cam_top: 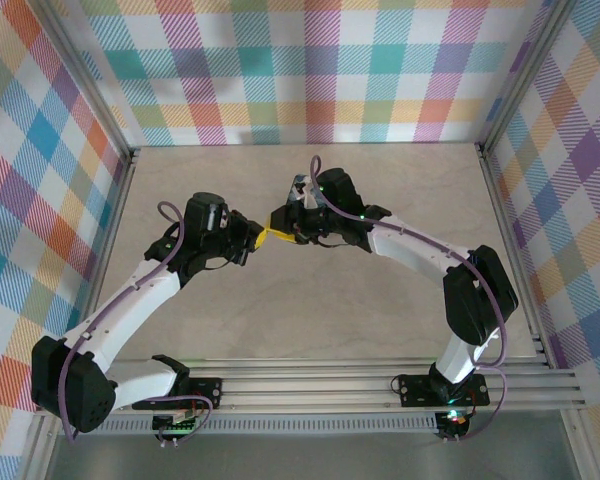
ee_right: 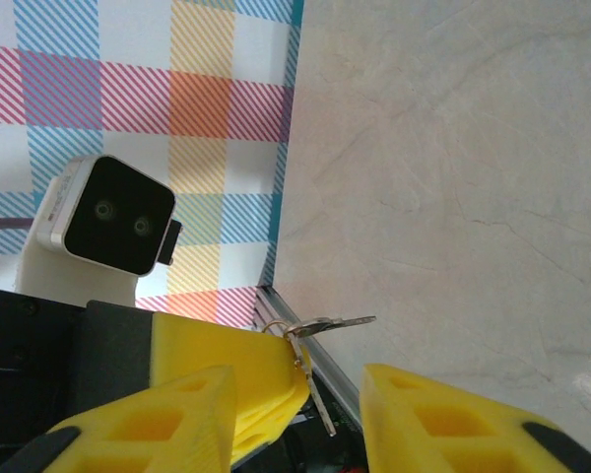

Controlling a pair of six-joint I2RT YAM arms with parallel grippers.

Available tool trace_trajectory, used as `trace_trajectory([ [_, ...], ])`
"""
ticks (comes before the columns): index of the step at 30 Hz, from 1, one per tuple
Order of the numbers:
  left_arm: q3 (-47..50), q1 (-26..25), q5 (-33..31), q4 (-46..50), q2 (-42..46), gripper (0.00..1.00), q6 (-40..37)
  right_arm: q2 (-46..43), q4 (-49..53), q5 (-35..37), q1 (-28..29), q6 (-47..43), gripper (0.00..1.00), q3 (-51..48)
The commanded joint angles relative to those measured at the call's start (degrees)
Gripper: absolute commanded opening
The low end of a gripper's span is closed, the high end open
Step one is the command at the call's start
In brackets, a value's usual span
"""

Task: Unlock the padlock with the key

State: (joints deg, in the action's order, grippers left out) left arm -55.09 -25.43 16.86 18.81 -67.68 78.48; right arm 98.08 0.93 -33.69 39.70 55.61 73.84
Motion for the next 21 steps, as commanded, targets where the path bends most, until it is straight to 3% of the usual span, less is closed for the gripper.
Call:
trace_trajectory([
  [1,-1.18,-0.68,0.19,-1.32,0.96,0.00,0.54,-1.76,-2.47,-0.93,0.74,0.61,0.32,-0.71],
  [12,0.10,-0.73,0.81,-1.67,2.63,0.00,0.36,-2.09,-2.81,-1.22,0.96,-0.94,0.02,-1.41],
  [16,0.26,-0.52,1.49,-0.60,3.76,0.01,-2.04,-3.19,-0.14,-1.17,0.81,-4.81,0.00,-0.80],
  [21,-5.07,2.88,5.85,8.73,2.74,0.13,-14.16,-4.95,14.66,0.59,0.09,-17.99,0.00,5.56],
])
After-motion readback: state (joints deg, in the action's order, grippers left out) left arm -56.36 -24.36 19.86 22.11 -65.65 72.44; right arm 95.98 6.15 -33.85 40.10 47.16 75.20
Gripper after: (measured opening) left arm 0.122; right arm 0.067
